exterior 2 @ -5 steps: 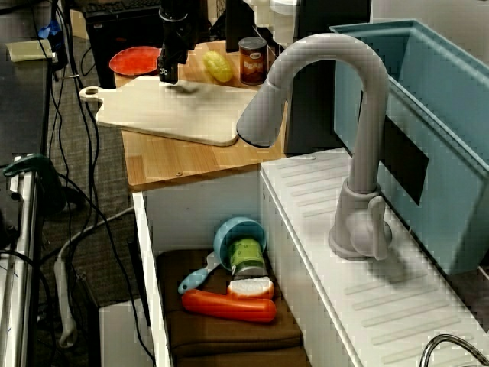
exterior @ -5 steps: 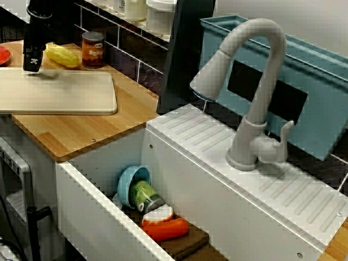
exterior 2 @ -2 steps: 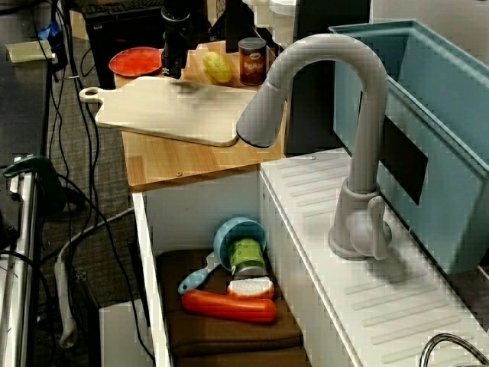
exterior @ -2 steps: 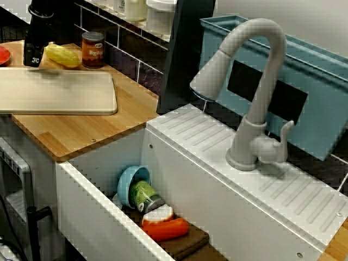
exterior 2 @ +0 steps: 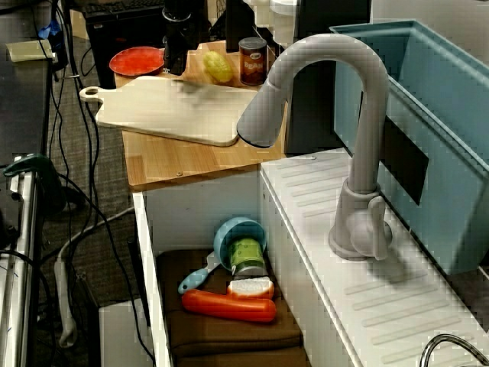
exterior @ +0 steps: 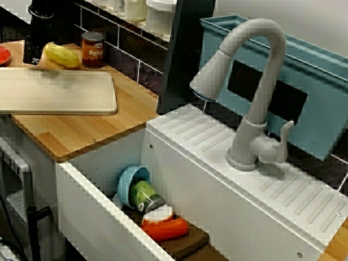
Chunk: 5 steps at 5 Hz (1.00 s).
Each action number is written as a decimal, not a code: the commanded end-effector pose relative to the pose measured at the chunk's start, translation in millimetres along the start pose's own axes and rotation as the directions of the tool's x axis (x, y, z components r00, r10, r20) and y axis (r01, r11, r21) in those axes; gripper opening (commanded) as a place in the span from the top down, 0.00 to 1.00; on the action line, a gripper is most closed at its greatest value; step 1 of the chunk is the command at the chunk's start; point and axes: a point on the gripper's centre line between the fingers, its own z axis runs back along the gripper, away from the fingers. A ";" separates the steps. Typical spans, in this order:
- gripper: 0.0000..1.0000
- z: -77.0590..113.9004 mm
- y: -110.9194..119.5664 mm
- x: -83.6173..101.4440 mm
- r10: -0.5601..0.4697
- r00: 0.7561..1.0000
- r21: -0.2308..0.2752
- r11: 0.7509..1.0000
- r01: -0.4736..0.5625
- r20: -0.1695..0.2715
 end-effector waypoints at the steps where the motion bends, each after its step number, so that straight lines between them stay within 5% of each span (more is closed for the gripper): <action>1: 1.00 17.2 14.0 -2.9 0.027 0.999 0.036 0.999 -0.028 0.020; 5: 1.00 8.7 18.2 0.2 0.048 0.999 0.012 0.999 -0.048 0.008</action>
